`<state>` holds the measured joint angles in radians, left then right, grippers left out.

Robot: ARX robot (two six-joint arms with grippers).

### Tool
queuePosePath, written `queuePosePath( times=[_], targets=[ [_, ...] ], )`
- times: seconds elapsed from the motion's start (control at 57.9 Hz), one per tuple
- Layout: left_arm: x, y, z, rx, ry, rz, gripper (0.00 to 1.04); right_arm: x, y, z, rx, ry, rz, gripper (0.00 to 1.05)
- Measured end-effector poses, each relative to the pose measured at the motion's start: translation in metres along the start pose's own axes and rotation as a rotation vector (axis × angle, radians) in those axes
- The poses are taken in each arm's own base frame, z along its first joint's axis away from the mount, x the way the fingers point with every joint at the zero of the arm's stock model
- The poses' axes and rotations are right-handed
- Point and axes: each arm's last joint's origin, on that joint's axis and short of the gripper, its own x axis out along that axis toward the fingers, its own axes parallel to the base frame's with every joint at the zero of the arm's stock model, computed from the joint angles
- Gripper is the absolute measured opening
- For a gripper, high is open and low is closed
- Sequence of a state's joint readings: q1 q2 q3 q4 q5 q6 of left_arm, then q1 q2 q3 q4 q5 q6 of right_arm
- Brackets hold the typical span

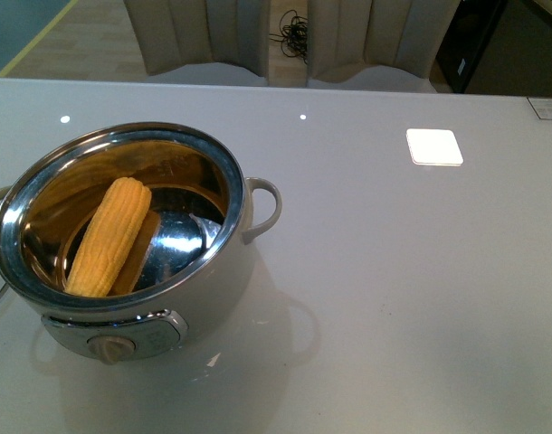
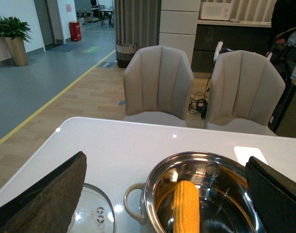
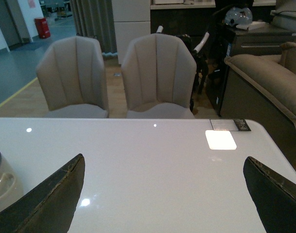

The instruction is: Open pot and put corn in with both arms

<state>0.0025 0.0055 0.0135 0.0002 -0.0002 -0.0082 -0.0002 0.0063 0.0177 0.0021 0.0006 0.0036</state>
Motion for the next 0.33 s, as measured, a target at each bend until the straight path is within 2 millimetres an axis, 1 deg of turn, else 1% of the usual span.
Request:
queuePosePath(
  times=[0.328],
  targets=[
    [0.0000, 0.0000, 0.0000, 0.000, 0.000, 0.000, 0.98, 0.0000, 0.0000, 0.0000, 0.000, 0.000, 0.000, 0.96]
  ],
)
